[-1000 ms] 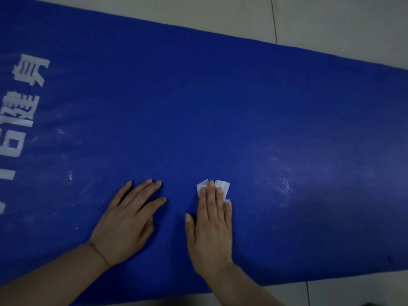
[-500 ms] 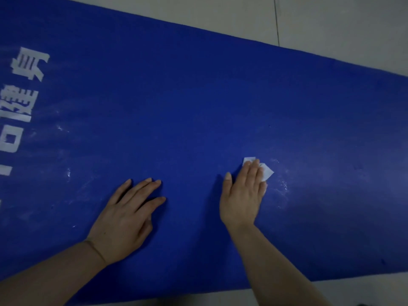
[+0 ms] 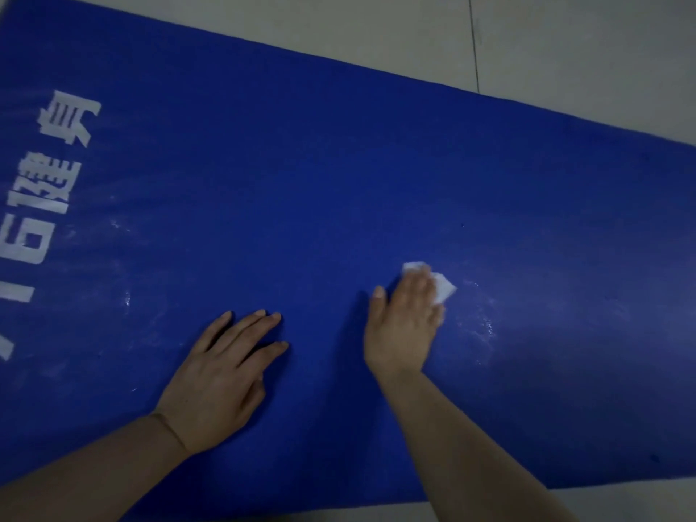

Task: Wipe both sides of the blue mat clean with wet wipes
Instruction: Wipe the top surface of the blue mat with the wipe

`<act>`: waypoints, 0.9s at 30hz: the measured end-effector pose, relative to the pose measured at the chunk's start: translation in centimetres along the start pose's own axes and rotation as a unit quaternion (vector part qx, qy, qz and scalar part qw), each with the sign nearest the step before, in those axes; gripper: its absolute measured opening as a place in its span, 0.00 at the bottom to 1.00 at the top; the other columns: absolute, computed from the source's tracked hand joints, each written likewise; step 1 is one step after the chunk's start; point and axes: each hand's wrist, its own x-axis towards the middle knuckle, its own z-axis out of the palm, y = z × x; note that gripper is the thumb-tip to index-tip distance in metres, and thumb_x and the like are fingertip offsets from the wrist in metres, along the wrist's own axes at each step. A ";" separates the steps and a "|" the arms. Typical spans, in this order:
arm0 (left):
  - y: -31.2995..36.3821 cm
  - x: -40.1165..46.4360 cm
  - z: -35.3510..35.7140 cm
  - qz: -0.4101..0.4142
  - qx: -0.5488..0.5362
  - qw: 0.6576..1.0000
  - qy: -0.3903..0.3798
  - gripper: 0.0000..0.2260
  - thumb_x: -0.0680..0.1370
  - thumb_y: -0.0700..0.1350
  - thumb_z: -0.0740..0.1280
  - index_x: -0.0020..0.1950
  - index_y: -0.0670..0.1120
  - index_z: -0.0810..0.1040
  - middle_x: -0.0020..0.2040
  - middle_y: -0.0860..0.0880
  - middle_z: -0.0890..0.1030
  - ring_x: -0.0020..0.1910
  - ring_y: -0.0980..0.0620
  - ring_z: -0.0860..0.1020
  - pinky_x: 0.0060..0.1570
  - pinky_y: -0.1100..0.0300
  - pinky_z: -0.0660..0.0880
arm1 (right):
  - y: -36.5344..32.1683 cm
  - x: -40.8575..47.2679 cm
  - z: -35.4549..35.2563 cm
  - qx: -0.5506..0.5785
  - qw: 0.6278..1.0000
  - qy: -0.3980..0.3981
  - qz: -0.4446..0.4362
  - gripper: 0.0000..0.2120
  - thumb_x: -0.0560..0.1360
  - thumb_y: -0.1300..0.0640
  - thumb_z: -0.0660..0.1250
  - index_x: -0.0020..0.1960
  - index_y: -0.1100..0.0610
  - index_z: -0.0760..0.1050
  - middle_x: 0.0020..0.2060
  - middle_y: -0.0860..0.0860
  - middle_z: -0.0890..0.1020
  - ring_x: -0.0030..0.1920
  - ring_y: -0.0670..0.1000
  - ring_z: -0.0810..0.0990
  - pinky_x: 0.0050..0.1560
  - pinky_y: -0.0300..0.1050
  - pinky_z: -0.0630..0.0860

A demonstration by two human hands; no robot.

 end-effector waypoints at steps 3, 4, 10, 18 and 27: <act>0.0 0.1 -0.1 0.002 0.001 1.000 -0.006 0.19 0.74 0.45 0.56 0.60 0.45 0.79 0.68 0.43 0.73 0.70 0.46 0.68 0.72 0.46 0.57 | -4.3 -3.4 1.0 0.023 0.978 -0.045 -0.200 0.34 0.78 0.39 0.36 0.78 0.56 0.51 0.77 0.52 0.52 0.77 0.52 0.47 0.74 0.56 0.45; 0.0 0.1 -0.1 0.004 0.003 1.000 -0.008 0.19 0.74 0.45 0.56 0.60 0.45 0.79 0.68 0.43 0.74 0.70 0.47 0.68 0.73 0.46 0.56 | -5.1 -4.5 1.1 0.032 0.962 -0.078 -0.259 0.35 0.78 0.37 0.34 0.78 0.55 0.49 0.78 0.50 0.48 0.77 0.50 0.42 0.74 0.54 0.40; 0.0 0.2 -0.1 -0.009 -0.021 1.000 0.016 0.18 0.74 0.44 0.56 0.59 0.46 0.81 0.68 0.45 0.74 0.68 0.48 0.70 0.70 0.45 0.61 | -0.8 -0.3 0.4 0.015 0.993 -0.005 -0.114 0.35 0.78 0.39 0.35 0.78 0.58 0.49 0.78 0.51 0.50 0.77 0.51 0.48 0.76 0.54 0.48; -1.8 6.6 -1.7 -0.022 -0.002 0.995 0.095 0.17 0.71 0.40 0.56 0.52 0.41 0.82 0.61 0.40 0.78 0.58 0.44 0.71 0.62 0.48 0.65 | -4.4 -2.5 0.5 0.030 0.971 -0.065 -0.229 0.35 0.78 0.38 0.33 0.78 0.56 0.49 0.78 0.49 0.48 0.77 0.49 0.43 0.75 0.56 0.42; -2.6 8.1 -0.8 -0.059 0.026 0.997 0.048 0.20 0.74 0.43 0.53 0.60 0.41 0.77 0.66 0.41 0.73 0.65 0.42 0.71 0.69 0.41 0.62 | 0.4 3.6 -0.5 0.051 0.998 -0.022 -0.024 0.29 0.81 0.44 0.41 0.78 0.56 0.46 0.78 0.49 0.47 0.77 0.48 0.42 0.76 0.52 0.41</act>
